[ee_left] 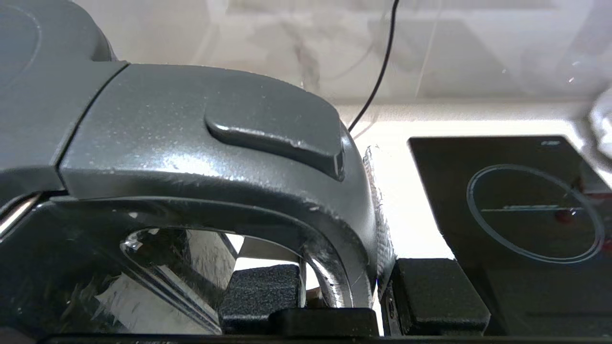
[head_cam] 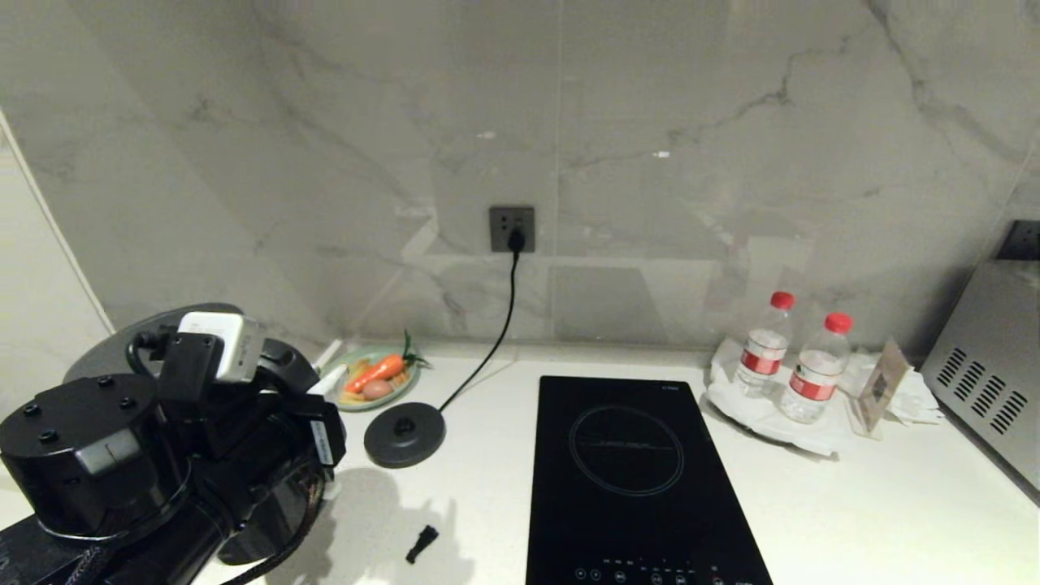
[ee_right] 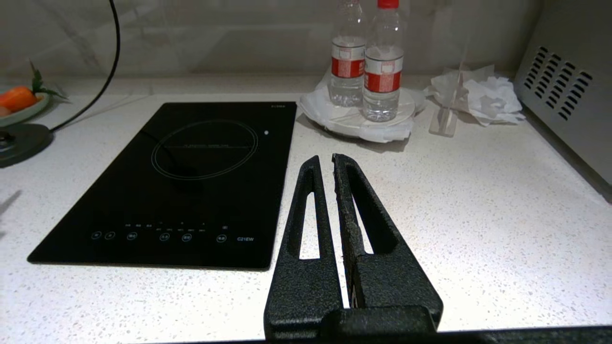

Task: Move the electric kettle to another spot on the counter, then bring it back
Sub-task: Place it by the sink

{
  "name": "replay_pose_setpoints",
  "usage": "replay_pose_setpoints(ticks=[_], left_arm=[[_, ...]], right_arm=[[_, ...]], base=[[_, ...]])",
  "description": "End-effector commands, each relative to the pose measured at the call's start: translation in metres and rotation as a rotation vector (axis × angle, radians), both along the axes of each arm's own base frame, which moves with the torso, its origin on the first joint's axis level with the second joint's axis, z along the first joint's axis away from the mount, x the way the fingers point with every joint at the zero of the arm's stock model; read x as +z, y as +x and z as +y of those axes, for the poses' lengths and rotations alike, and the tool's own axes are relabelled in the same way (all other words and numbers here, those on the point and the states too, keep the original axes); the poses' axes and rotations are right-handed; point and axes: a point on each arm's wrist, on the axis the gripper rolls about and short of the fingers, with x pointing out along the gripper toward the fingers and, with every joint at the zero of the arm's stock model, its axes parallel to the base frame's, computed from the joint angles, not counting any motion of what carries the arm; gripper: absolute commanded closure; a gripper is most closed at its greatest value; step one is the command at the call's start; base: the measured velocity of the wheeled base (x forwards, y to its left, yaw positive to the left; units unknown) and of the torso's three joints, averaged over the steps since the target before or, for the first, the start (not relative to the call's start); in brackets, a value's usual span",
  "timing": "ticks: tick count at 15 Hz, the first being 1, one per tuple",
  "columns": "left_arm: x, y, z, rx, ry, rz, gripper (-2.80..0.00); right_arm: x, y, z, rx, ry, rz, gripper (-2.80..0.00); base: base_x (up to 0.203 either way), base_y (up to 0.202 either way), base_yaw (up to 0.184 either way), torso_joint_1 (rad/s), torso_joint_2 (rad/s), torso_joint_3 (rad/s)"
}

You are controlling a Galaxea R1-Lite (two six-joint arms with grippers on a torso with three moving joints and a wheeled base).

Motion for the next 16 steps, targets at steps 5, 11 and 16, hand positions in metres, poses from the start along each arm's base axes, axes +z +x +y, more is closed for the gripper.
replay_pose_setpoints(ticks=[5,11,16], left_arm=[[-0.0065,-0.004,0.0018,-0.003,0.011,0.021,0.0],[-0.0089,-0.0058,0.0029,0.0,0.008,0.03,0.0],[-0.0077,-0.0067,0.0032,-0.001,0.006,0.025,0.0]], right_arm=[[0.0,0.0,0.0,0.0,0.0,0.0,0.0],[0.0,0.0,0.0,0.0,0.0,0.0,0.0],[0.0,0.0,0.0,0.0,0.0,0.0,0.0]], base=[[0.0,0.0,0.0,-0.001,0.0,0.044],[0.0,0.0,0.0,0.0,0.0,0.0],[0.0,0.0,0.0,0.1,-0.21,-0.113]])
